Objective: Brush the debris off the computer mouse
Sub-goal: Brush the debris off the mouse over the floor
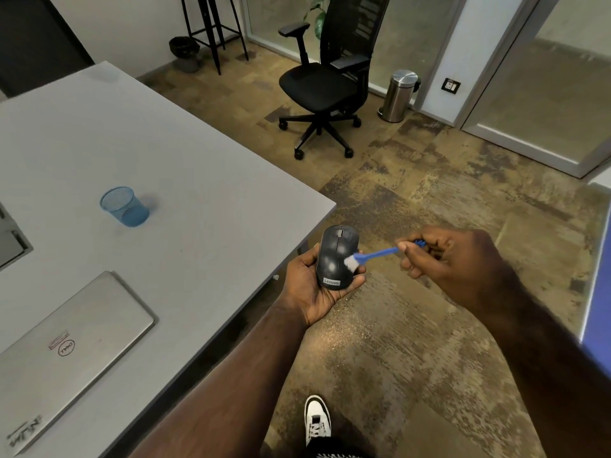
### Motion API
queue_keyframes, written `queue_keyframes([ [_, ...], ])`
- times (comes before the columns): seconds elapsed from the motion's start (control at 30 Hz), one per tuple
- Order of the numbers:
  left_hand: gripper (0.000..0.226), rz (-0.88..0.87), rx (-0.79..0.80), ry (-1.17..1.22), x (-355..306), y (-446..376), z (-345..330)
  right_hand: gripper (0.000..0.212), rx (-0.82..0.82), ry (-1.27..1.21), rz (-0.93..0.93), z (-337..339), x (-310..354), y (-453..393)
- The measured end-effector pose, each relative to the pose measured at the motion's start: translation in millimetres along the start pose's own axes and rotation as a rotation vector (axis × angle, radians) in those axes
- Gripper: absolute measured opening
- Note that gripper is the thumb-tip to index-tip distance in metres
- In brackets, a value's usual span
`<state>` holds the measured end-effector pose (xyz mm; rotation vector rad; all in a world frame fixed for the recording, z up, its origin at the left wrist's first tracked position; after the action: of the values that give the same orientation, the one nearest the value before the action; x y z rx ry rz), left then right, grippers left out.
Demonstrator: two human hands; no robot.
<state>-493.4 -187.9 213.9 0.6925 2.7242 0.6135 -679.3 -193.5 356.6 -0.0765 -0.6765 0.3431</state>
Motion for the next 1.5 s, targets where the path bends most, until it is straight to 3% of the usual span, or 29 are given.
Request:
queue_keyframes([
  [0.07, 0.058, 0.009, 0.008, -0.008, -1, 0, 0, 0.018, -0.112, 0.024, 0.002, 4, 1, 0],
  [0.13, 0.059, 0.009, 0.006, -0.012, -2, 0, 0, 0.021, -0.124, 0.031, 0.024, 4, 2, 0],
  [0.3, 0.055, -0.012, -0.009, 0.018, 0, 0, 2, 0.011, 0.196, -0.065, 0.079, -4, 6, 0],
  [0.37, 0.054, -0.019, -0.008, 0.001, 0, 0, 2, 0.01, 0.245, -0.087, 0.08, -8, 7, 1],
  [0.53, 0.056, -0.013, -0.012, -0.044, 1, -1, -1, 0.017, -0.088, 0.075, -0.024, -5, 3, -2],
  [0.6, 0.057, -0.013, -0.014, -0.055, 1, -2, -2, 0.017, -0.146, 0.056, -0.014, -2, 3, -3],
  [0.8, 0.057, -0.047, -0.057, -0.063, 2, -3, 2, 0.01, 0.214, -0.099, 0.048, -18, 8, 3],
  [1.03, 0.054, -0.022, -0.071, -0.14, 4, 1, -1, 0.021, -0.173, 0.047, -0.105, -9, -7, -4],
  [1.2, 0.052, -0.029, -0.111, -0.186, 3, 2, 2, 0.014, 0.025, -0.043, -0.009, -16, -4, -3],
  [1.37, 0.052, -0.019, -0.134, -0.209, 3, 3, 5, 0.016, -0.044, 0.004, -0.004, -4, -6, -9],
  [1.5, 0.052, -0.026, -0.133, -0.231, 3, 3, 3, 0.022, 0.058, 0.026, 0.025, -8, -2, -7],
])
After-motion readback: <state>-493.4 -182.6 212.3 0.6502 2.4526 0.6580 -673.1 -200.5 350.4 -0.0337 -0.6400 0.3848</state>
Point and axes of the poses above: each hand's wrist, its own y-axis away from the middle knuckle, its own z-axis out of the back of the hand, x = y × z, the point moved 4 cm from there along -y, towards the middle knuckle, and after that the axes turned 8 degrees about y, right-handed, at the moved point
